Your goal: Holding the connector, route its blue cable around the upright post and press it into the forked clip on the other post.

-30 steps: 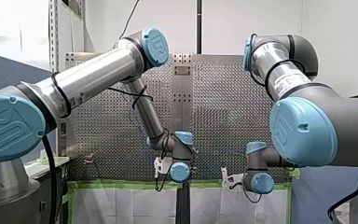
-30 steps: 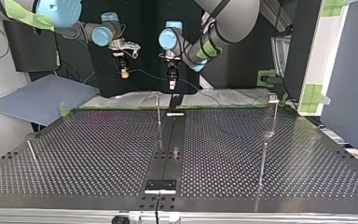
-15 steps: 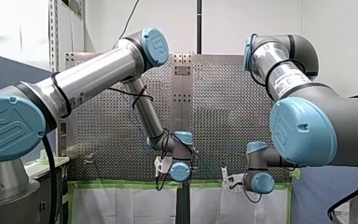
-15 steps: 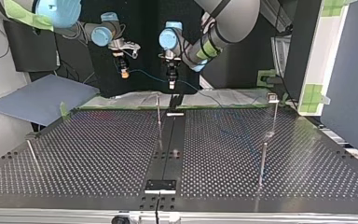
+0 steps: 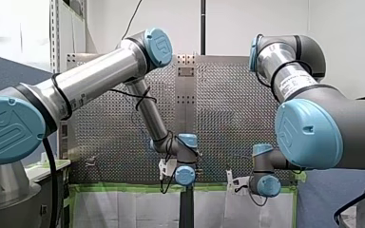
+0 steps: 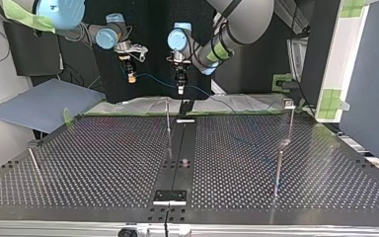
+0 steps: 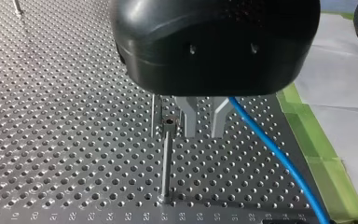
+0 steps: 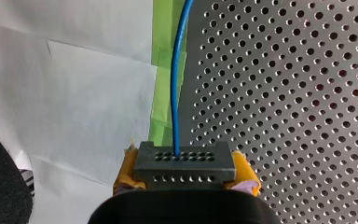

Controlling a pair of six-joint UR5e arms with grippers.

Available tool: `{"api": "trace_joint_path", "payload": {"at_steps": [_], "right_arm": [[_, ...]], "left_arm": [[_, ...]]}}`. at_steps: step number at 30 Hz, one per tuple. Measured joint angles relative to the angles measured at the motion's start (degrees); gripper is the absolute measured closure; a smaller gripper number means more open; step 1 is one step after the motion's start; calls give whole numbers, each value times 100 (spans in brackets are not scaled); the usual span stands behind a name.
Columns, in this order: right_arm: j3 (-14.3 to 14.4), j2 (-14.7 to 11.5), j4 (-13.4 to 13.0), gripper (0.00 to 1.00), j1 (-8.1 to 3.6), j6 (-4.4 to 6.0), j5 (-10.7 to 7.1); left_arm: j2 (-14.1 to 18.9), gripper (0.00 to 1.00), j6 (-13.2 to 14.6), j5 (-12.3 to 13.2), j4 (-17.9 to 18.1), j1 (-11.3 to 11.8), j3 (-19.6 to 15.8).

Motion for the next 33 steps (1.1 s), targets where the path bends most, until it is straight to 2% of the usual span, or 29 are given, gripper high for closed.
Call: {"api": "trace_joint_path", "payload": {"at_steps": [1,2,8,12,33], "right_arm": [[0,0,0,100,0,0,-3],[-1,0,-1,100,0,0,-5],[0,1,-4,100,-2,0,-8],[2,0,-1,100,-2,0,-14],[3,-32,4,100,41,-17,-34]], "left_arm": [[0,86,1,0,3,0,1],[0,91,2,-2,3,-1,1],[0,91,5,-33,-12,-1,0],[-2,100,5,-71,-7,-2,2],[2,100,55,-202,39,-96,3]]}}
